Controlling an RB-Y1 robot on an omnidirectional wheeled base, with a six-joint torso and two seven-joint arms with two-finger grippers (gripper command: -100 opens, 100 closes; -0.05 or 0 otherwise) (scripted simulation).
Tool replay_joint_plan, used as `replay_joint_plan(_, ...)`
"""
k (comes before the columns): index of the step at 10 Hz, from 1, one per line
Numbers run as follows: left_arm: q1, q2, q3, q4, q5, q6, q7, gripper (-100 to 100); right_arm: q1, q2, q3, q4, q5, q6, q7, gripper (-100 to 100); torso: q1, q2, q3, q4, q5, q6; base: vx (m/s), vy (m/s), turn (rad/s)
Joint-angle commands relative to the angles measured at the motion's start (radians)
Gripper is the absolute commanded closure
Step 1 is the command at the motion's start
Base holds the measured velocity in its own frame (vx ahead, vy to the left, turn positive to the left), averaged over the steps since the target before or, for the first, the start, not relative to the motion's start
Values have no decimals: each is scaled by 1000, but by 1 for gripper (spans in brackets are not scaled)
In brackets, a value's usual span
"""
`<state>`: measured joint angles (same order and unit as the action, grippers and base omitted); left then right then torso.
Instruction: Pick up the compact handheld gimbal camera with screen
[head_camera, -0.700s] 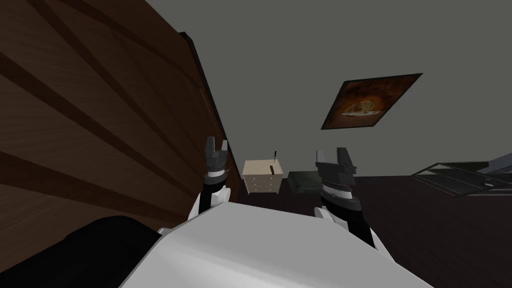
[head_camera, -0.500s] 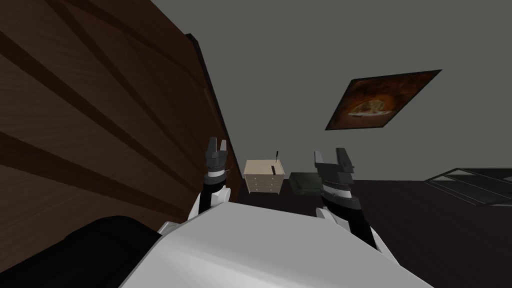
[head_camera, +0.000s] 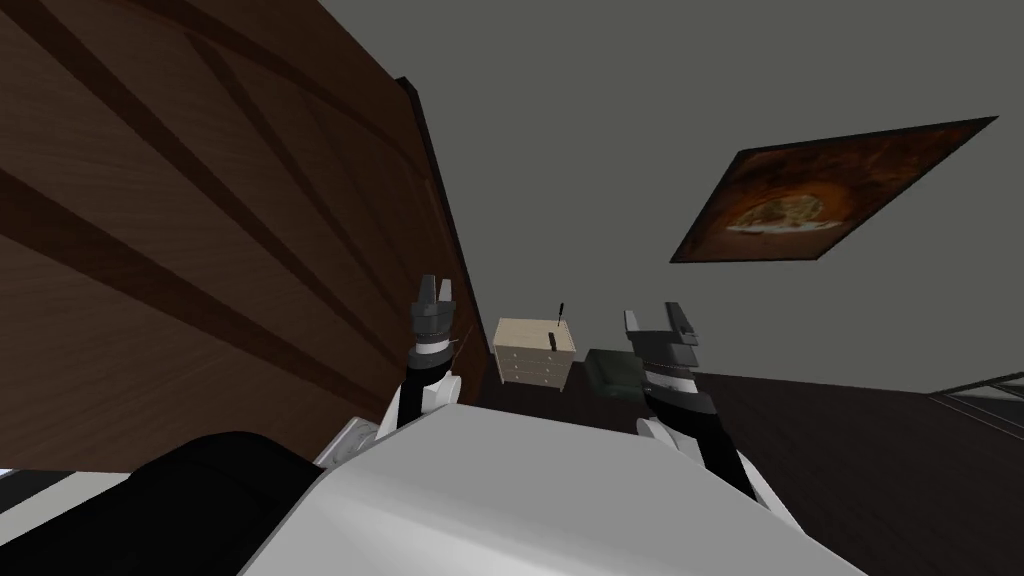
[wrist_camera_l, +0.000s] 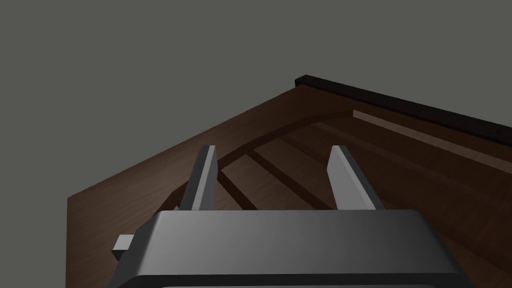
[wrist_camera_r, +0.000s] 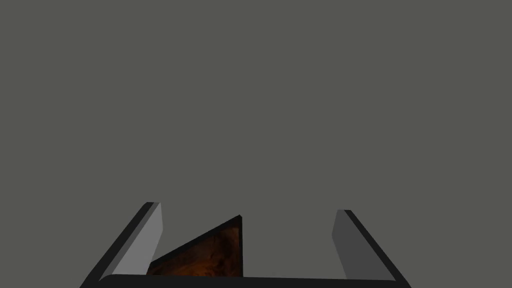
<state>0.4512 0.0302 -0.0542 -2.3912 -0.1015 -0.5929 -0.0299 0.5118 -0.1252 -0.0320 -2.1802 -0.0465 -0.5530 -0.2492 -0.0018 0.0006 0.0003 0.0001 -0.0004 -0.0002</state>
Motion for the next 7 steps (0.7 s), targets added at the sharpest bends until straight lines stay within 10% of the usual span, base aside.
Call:
replay_joint_plan(1,0,0,0,0,0,0,0,0,-12,-8,-10,12,-14,24,-37,-100,0,0,0,0,0,0,-8,-21,100)
replay_joint_plan(7,0,0,0,0,0,0,0,0,-31,-33,-42,89,-82,102,-175,-100,0,-1,-1,0,0,0,-6,-17,135)
